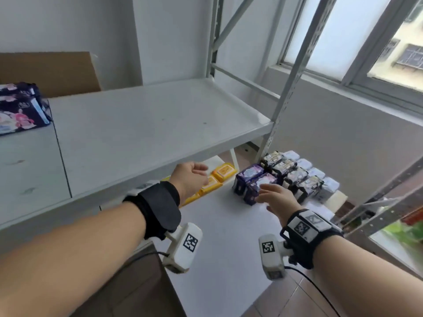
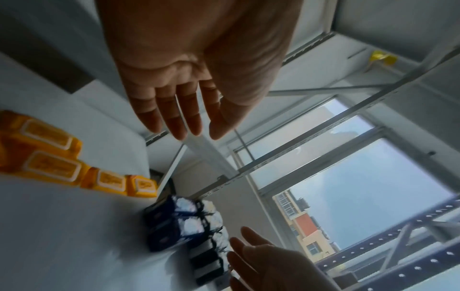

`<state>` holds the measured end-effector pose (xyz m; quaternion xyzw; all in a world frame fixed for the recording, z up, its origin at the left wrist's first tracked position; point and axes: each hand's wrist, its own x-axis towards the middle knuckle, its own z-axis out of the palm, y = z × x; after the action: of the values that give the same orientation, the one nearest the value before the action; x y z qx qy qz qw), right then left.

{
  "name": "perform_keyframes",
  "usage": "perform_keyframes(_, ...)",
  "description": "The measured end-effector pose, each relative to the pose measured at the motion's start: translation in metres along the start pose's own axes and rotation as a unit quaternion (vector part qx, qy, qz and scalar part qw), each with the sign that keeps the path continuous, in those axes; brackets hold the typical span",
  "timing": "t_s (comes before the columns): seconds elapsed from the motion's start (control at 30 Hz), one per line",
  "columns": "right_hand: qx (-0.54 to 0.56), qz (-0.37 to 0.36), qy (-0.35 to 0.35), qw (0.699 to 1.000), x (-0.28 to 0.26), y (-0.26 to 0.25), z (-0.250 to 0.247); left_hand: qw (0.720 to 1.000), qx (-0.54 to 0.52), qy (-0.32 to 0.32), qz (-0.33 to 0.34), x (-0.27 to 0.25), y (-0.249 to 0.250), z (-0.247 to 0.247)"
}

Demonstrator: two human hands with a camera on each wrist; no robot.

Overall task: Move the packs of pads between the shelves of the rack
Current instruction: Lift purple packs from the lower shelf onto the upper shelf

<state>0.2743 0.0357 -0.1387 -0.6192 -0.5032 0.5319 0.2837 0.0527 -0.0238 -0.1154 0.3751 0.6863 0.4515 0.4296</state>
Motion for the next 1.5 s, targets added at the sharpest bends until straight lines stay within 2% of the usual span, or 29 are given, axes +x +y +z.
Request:
perform_keyframes(0.23, -0.064, 0.053, 0.058, 0.995, 0.059, 0.043, -0.054, 0.994, 0.034, 0.008, -0.101, 0.056, -0.039, 0.053)
perform_keyframes(0.5, -0.059, 0.118, 0.053, 0.990, 0.151, 0.086, -0.081, 0.979, 0.083, -0.015, -0.188, 0.128, -0.062, 0.113)
perform_keyframes(0.63, -0.054, 0.140, 0.018, 0.989, 0.210, 0.106, -0.086, 0.970, 0.080, 0.005, -0.231, 0.161, -0.077, 0.150)
perform_keyframes(0.77, -0.032, 0.127, -0.041, 0.991, 0.272, 0.116, -0.083, 0.965, 0.066, 0.049, -0.251, 0.199, -0.086, 0.190)
perform_keyframes(0.9, 0.004, 0.133, -0.111, 0.985, 0.308, 0.124, -0.081, 0.956, 0.035, 0.101, -0.273, 0.236, -0.092, 0.230)
perform_keyframes(1.07, 0.003, 0.123, -0.164, 0.979, 0.327, 0.131, -0.080, 0.951, 0.006, 0.133, -0.280, 0.262, -0.095, 0.266)
perform_keyframes(1.17, -0.052, 0.114, -0.183, 0.975, 0.332, 0.133, -0.083, 0.948, 0.021, 0.145, -0.283, 0.268, -0.097, 0.273)
perform_keyframes(1.3, -0.095, 0.069, -0.199, 0.973, 0.336, 0.136, -0.086, 0.943, 0.084, 0.157, -0.280, 0.269, -0.101, 0.275)
perform_keyframes(1.5, -0.096, 0.029, -0.277, 0.955, 0.336, 0.136, -0.074, 0.945, 0.165, 0.150, -0.240, 0.267, -0.107, 0.270)
